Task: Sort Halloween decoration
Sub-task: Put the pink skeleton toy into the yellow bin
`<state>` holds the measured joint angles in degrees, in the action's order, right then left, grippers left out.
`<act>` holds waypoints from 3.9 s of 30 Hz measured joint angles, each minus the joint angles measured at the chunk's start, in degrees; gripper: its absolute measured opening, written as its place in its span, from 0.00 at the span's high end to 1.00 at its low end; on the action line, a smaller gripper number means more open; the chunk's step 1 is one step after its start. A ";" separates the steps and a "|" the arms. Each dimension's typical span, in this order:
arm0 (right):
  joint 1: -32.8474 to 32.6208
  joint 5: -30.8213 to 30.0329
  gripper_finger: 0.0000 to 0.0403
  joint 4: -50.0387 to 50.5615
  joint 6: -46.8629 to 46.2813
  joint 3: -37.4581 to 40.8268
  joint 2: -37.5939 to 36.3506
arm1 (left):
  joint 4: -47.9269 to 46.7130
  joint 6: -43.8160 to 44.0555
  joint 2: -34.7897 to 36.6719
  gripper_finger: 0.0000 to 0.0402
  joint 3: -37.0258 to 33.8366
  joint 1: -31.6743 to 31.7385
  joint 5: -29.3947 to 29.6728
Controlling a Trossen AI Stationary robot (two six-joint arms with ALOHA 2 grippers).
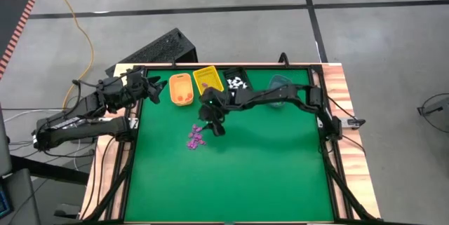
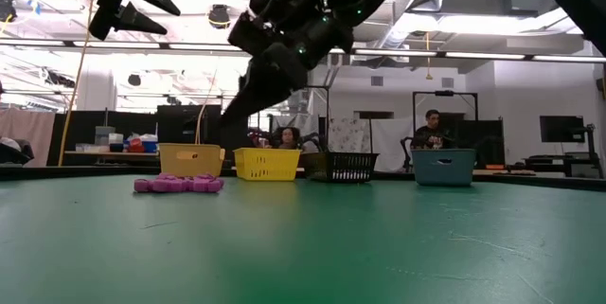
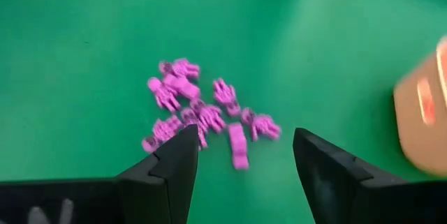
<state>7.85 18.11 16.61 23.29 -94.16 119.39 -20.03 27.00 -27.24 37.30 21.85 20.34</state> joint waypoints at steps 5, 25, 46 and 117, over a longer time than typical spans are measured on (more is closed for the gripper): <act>-1.25 -0.05 0.44 -6.05 1.23 3.30 0.00 | 0.02 0.05 0.00 0.42 0.00 0.01 0.87; -0.80 -0.30 0.47 -11.60 3.30 3.56 5.67 | 0.02 0.61 -0.02 0.42 0.00 -0.01 1.01; -0.65 0.02 0.59 -13.93 0.48 3.48 10.10 | -0.02 0.63 -0.13 0.42 0.00 -0.03 1.07; 9.87 -14.79 0.95 -29.27 -22.13 3.57 -0.69 | -0.02 0.44 -0.09 0.42 0.00 -0.03 1.03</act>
<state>17.72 3.32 -12.66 1.16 -90.59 118.70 -20.05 27.44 -27.33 37.30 21.82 21.37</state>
